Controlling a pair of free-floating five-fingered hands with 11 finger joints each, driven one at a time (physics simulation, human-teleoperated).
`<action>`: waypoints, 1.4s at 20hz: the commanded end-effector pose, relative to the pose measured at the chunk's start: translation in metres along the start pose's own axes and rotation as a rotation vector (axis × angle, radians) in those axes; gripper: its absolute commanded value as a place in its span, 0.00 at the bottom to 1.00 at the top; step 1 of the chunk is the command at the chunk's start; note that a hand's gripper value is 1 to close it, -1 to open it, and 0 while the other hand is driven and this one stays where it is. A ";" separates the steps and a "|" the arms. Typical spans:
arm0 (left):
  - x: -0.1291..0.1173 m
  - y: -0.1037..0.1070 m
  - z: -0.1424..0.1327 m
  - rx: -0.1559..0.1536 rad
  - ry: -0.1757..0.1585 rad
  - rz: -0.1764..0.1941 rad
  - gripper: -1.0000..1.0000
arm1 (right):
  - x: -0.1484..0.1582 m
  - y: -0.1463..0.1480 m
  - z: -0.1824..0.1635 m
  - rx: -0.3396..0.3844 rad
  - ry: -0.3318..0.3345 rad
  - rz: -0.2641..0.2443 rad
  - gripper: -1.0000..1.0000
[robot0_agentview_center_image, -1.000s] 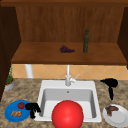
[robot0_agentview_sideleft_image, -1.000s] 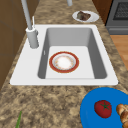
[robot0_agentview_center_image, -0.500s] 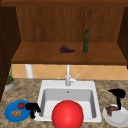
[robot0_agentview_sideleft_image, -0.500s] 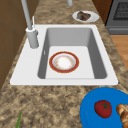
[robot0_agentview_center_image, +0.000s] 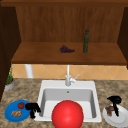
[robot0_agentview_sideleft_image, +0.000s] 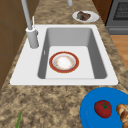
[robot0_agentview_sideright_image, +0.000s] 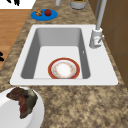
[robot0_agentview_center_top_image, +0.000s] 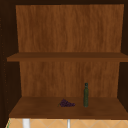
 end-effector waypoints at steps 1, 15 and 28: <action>0.000 0.000 0.000 0.000 0.000 0.000 0.50 | 0.001 0.008 -0.029 0.051 -0.037 0.047 0.00; 0.000 0.000 0.000 0.000 0.000 0.000 0.50 | -0.011 0.073 -0.077 0.058 -0.109 0.005 0.00; 0.000 0.000 0.000 0.000 0.000 0.000 0.50 | -0.015 0.079 -0.073 0.028 -0.093 0.009 0.00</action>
